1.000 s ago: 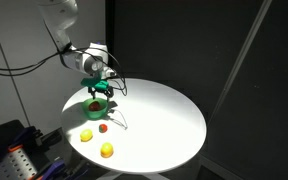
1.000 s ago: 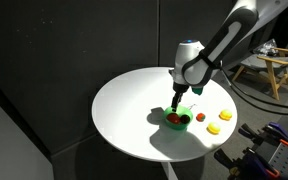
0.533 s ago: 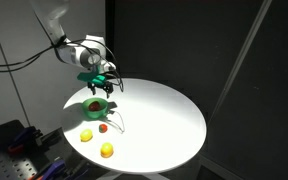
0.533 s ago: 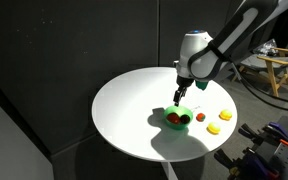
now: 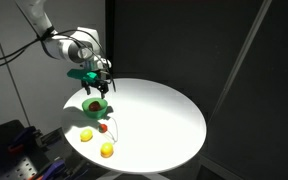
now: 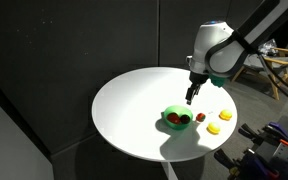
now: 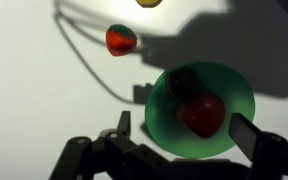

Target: Put the brown object in the bowl

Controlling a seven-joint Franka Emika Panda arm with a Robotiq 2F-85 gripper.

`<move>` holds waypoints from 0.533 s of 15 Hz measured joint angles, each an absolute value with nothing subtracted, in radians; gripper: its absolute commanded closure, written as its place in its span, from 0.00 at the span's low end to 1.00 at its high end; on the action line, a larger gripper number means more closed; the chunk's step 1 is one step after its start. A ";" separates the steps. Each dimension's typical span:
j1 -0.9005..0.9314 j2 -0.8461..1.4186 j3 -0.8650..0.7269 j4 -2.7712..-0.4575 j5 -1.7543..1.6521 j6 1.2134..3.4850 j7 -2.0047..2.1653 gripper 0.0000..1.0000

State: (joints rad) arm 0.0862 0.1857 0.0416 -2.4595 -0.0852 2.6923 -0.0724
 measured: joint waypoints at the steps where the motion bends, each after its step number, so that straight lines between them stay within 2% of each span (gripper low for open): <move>1: 0.085 0.162 0.044 -2.479 -0.081 2.680 -0.073 0.00; 8: 0.082 0.007 0.061 -2.580 -0.010 2.644 -0.101 0.00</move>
